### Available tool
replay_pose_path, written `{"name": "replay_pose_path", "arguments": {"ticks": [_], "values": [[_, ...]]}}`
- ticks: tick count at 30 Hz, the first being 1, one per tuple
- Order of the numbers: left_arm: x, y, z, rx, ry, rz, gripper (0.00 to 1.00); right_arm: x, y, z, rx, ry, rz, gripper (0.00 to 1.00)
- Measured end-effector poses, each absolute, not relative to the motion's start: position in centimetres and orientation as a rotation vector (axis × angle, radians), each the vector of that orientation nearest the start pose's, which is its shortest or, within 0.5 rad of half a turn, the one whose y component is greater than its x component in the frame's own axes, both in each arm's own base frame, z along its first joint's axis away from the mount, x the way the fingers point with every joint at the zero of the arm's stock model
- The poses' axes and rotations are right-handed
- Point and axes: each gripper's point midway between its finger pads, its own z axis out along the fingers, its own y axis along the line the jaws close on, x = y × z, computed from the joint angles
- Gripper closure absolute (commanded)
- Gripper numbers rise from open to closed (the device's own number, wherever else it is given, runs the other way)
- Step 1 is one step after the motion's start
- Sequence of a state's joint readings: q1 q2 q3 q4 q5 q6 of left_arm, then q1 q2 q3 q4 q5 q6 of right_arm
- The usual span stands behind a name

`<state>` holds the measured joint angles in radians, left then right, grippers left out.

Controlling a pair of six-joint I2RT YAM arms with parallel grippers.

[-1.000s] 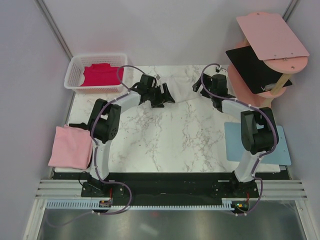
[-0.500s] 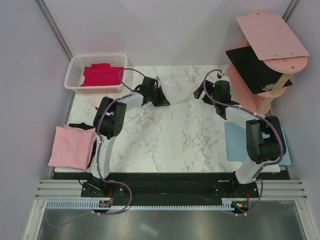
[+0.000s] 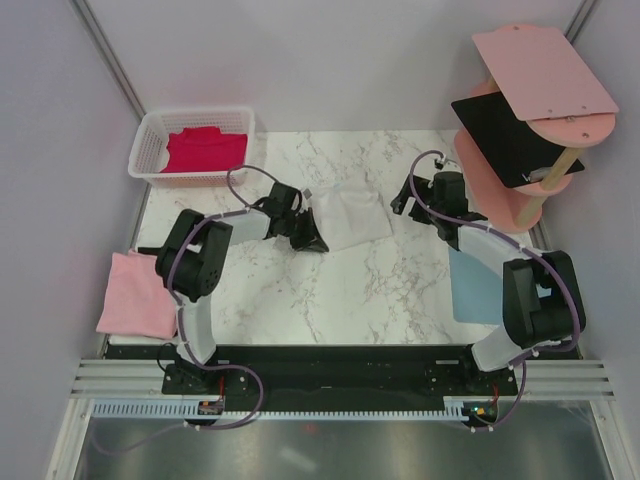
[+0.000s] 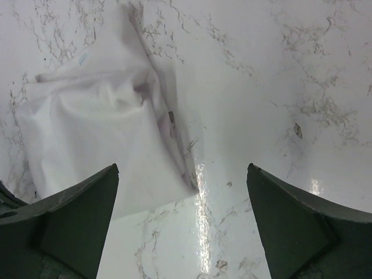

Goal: Fold and stack the t-shirts
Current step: Smooth out wrinkles on the folded tshirt

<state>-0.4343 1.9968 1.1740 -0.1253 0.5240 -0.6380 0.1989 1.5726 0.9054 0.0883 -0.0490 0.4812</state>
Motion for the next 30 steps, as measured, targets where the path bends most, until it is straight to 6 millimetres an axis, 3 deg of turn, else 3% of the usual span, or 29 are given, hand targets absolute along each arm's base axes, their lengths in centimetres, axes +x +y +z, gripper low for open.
{"name": "replay_pose_path", "arguments": {"ticks": [2,4,5,6,9,12,15,18,19,24,30], "values": [[32.9,-27.3,2.5,-0.029,2.714,-1.04,0.96,41.7,11.3,11.0,0.264,2.168,0.447,0.02],[30.5,-26.2,2.9,-0.016,2.748,-1.021,0.79,40.9,11.4,11.4,0.248,2.175,0.454,0.02],[29.6,-25.8,3.2,-0.006,2.756,-1.015,0.62,40.5,11.5,11.5,0.237,2.178,0.464,0.02],[28.4,-25.2,3.3,0.001,2.769,-1.005,0.33,40.1,11.6,11.5,0.229,2.183,0.475,0.02],[25.5,-23.6,4.2,0.031,2.788,-0.976,0.02,38.9,12.3,11.2,0.188,2.2,0.506,0.02],[24.3,-22.8,5.9,0.06,2.763,-0.95,0.0,37.7,14.0,10.5,0.119,2.231,0.526,0.02],[24.6,-22.3,7.5,0.074,2.711,-0.919,0.0,36.6,16.3,10.0,0.027,2.26,0.562,0.07],[25.5,-22.0,8.1,0.067,2.693,-0.865,0.02,36.1,18.3,9.1,-0.044,2.296,0.588,0.26],[26.0,-22.0,8.3,0.062,2.692,-0.843,0.03,36.1,18.6,8.8,-0.055,2.304,0.59,0.37],[31.1,-22.6,8.8,0.028,2.649,-0.727,0.13,36.9,19.2,7.4,-0.055,2.347,0.593,0.43],[36.6,-22.7,7.9,-0.026,2.621,-0.62,0.19,37.4,19.7,6.2,-0.015,2.369,0.612,0.51]]}}
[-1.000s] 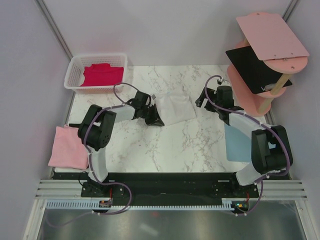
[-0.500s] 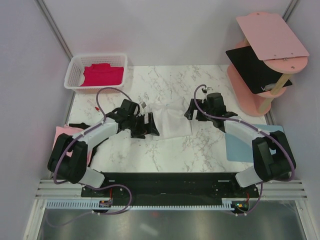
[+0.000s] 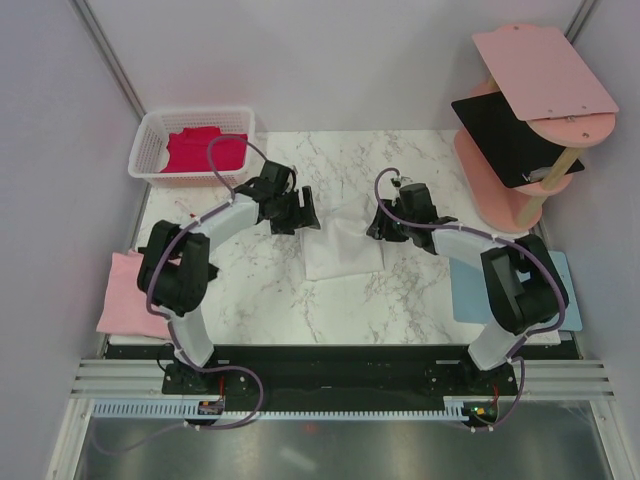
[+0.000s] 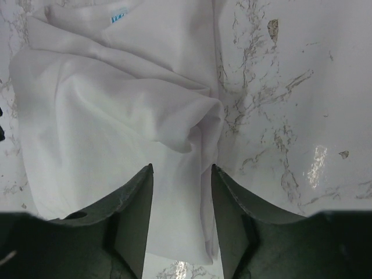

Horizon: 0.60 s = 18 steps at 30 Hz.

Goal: Fold and stack the t-shirts
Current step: Smooth out wrinkles on the folded tshirt

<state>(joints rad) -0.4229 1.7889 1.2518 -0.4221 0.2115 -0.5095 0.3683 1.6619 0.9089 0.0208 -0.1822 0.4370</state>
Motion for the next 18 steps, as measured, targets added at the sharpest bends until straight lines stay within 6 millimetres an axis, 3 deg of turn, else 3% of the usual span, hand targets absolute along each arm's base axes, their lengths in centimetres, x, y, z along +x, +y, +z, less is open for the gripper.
{"name": "replay_pose_path", "arguments": {"ticks": [2,8,11,12,14,15,18], "values": [[37.9,-22.6,7.3,-0.041,2.624,-0.602,0.21,37.7,19.9,6.0,-0.003,2.368,0.622,0.57],[40.3,-22.1,5.0,-0.076,2.646,-0.544,0.43,38.9,20.5,5.7,0.039,2.341,0.647,0.61],[40.8,-22.2,4.6,-0.076,2.647,-0.542,0.68,39.4,20.6,5.7,0.055,2.326,0.65,0.71],[41.0,-22.2,4.5,-0.073,2.645,-0.541,0.85,39.6,20.7,5.6,0.06,2.322,0.652,0.79],[41.3,-22.3,4.4,-0.068,2.641,-0.543,0.98,40.3,20.8,5.7,0.074,2.303,0.651,0.89],[41.4,-22.3,4.5,-0.063,2.638,-0.543,0.98,40.5,20.8,5.8,0.081,2.295,0.651,0.96],[41.7,-22.4,4.8,-0.058,2.625,-0.548,0.98,40.9,20.8,6.0,0.096,2.274,0.648,1.0]]}}
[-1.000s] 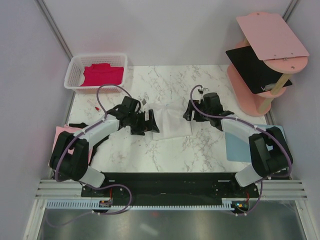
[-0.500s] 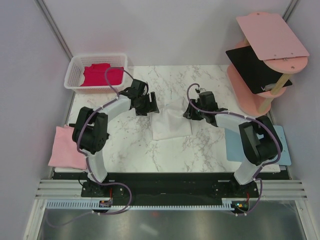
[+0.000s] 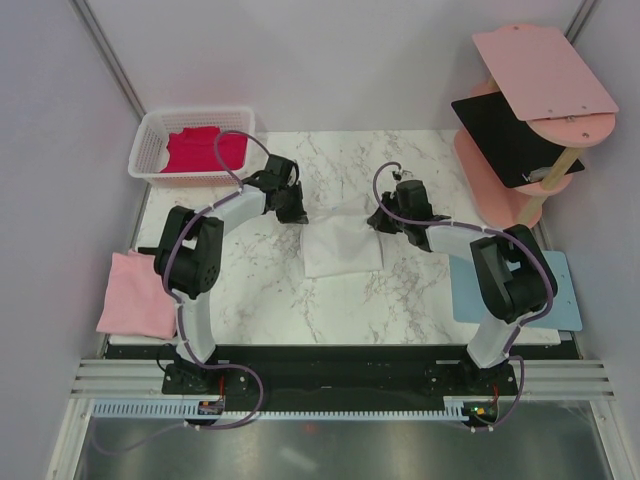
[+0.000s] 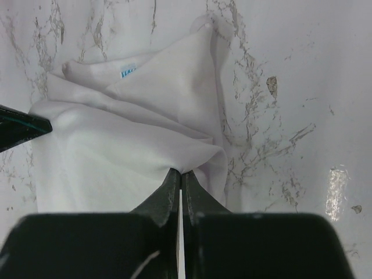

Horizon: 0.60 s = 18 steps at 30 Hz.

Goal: Fold and stack the t-shirts
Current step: Smooth out wrinkles on the folded tshirt

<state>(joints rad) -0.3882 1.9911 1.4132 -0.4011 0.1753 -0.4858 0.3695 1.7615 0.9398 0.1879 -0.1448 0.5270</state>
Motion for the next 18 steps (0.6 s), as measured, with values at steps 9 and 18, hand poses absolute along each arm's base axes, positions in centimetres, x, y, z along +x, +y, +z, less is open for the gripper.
{"name": "replay_pose_path", "arguments": {"ticks": [9,18], "values": [[42.4,-21.9,5.6,-0.073,2.596,-0.535,0.98,41.9,20.3,8.0,0.115,2.192,0.615,0.99],[44.5,-21.3,8.0,-0.098,2.525,-0.548,0.98,44.9,21.0,8.3,0.135,2.165,0.591,0.97]]}}
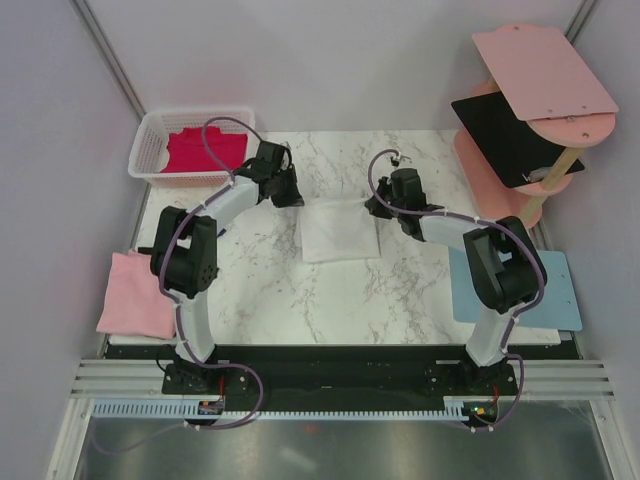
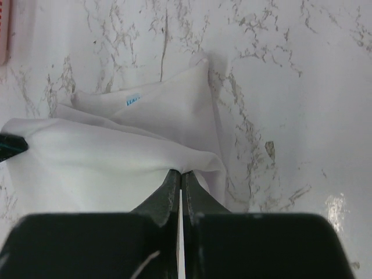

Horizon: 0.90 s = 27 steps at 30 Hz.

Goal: Fold and stack the t-shirts
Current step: Smooth out wrinkles on the folded tshirt

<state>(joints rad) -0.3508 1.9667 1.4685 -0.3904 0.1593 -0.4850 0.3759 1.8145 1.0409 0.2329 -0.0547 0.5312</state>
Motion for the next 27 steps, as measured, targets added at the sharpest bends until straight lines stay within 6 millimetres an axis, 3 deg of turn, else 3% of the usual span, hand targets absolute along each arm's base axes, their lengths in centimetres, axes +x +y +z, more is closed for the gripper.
{"name": "replay_pose_path", "arguments": {"ticks": [4,6,7,8,10,11,12,13,16,19,21,22,23,24,25,27], "values": [[47.6,-21.4,8.4,-0.114,2.479,-0.561,0.95,46.8,20.9,6.7,0.185,2.175,0.544,0.94],[48.7,-21.3,7.5,-0.125,2.479,-0.559,0.73,47.7,20.7,5.6,0.21,2.186,0.517,0.84],[49.0,-21.2,6.9,-0.127,2.486,-0.554,0.49,48.1,20.7,5.0,0.223,2.19,0.504,0.75],[49.0,-21.0,6.4,-0.129,2.495,-0.549,0.26,48.5,20.6,4.5,0.234,2.195,0.49,0.55],[48.9,-20.6,5.3,-0.132,2.517,-0.529,0.14,49.1,20.3,3.7,0.254,2.196,0.457,0.36],[48.7,-20.4,4.9,-0.14,2.527,-0.522,0.06,49.2,20.0,3.5,0.259,2.191,0.433,0.17],[48.6,-20.3,4.8,-0.144,2.528,-0.516,0.0,49.4,19.5,3.5,0.263,2.182,0.406,0.06],[48.4,-20.1,4.9,-0.145,2.518,-0.51,0.0,49.5,19.2,4.0,0.267,2.161,0.385,0.02],[46.0,-19.0,5.6,-0.153,2.507,-0.487,0.0,48.9,17.8,5.9,0.264,2.1,0.323,0.02],[43.9,-18.2,8.2,-0.147,2.448,-0.496,0.0,48.3,17.0,8.8,0.261,2.042,0.306,0.02],[43.4,-18.3,10.5,-0.133,2.387,-0.521,0.06,48.3,17.1,11.2,0.256,1.993,0.328,0.1],[43.4,-18.4,11.8,-0.124,2.35,-0.537,0.22,48.4,17.3,12.1,0.251,1.974,0.347,0.21],[43.6,-18.6,12.8,-0.116,2.319,-0.556,0.43,48.4,17.7,12.8,0.239,1.958,0.375,0.76],[43.8,-18.9,13.7,-0.109,2.291,-0.577,0.82,48.4,18.3,13.2,0.222,1.946,0.409,1.0],[44.0,-19.2,14.2,-0.102,2.271,-0.598,0.98,48.4,18.8,13.6,0.206,1.938,0.444,1.0],[44.2,-19.8,14.2,-0.088,2.26,-0.631,0.98,48.3,20.2,13.4,0.187,1.946,0.528,1.0]]}}
